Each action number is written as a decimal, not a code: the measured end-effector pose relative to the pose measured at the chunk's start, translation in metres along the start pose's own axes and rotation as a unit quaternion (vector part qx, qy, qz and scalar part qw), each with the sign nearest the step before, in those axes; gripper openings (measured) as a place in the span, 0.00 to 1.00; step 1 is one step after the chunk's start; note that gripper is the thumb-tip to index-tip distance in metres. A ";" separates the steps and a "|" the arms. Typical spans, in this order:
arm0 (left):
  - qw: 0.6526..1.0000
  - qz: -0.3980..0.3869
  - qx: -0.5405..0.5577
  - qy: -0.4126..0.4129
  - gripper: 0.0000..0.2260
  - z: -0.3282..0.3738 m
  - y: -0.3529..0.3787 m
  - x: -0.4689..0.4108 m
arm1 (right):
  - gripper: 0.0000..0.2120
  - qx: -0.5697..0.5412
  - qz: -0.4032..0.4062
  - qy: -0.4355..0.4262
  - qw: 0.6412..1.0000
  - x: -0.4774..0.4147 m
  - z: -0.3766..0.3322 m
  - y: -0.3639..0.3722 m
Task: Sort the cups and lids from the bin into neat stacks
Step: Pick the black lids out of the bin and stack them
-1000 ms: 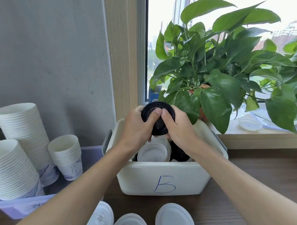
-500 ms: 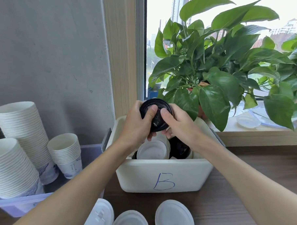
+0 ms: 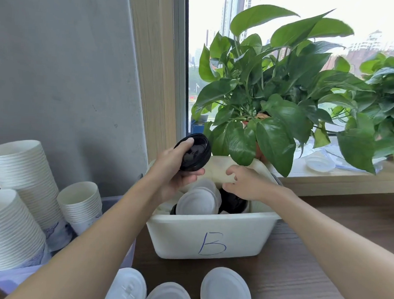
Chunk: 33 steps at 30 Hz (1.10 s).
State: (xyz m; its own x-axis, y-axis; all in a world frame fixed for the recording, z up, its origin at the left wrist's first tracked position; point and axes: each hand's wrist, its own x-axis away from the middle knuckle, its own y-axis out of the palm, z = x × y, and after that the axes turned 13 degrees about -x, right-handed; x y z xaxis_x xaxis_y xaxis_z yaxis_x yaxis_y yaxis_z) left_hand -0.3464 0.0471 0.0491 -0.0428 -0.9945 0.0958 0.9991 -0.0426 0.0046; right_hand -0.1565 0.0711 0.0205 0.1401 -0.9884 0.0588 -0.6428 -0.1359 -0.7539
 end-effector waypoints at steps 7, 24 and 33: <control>0.998 -0.034 0.032 -0.029 0.10 -0.001 -0.003 -0.004 | 0.28 0.047 -0.011 0.047 0.998 -0.006 0.005 -0.001; 0.999 0.013 -0.028 0.006 0.15 -0.009 -0.004 -0.014 | 0.23 -0.067 0.006 -0.036 0.997 -0.015 0.011 0.004; 0.999 0.025 -0.042 0.016 0.16 -0.012 -0.005 -0.016 | 0.27 -0.034 0.004 -0.013 0.999 -0.010 0.009 0.002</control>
State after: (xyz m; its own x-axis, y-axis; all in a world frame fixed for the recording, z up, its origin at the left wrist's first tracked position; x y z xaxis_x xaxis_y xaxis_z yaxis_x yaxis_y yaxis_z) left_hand -0.3507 0.0623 0.0354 0.0050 -0.9981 0.0618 0.9966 -0.0001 -0.0829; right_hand -0.1523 0.0815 0.0123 0.1537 -0.9875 0.0353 -0.6931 -0.1332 -0.7084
